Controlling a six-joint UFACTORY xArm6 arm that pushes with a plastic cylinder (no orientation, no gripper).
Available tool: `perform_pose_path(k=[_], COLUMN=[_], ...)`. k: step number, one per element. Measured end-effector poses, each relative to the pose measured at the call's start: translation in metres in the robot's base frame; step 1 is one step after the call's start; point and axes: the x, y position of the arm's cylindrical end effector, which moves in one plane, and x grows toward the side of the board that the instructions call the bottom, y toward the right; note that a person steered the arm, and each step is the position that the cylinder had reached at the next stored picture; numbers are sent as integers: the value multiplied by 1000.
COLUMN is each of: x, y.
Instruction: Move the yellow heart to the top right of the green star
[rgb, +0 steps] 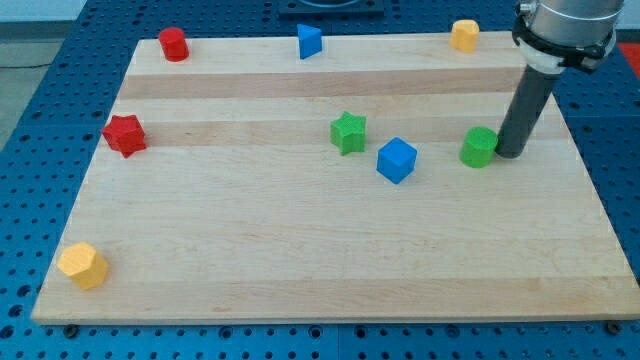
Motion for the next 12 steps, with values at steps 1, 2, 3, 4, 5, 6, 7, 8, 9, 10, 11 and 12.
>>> perform_pose_path(k=[1,2,3,4,5,6,7,8,9,10,11,12], x=[4,-10,-11,-30,-98,-142,-221,-233,-234,-234,-233,-232], y=[-11,-53,-82,-35,79,138,103,89,57,17,-36,-94])
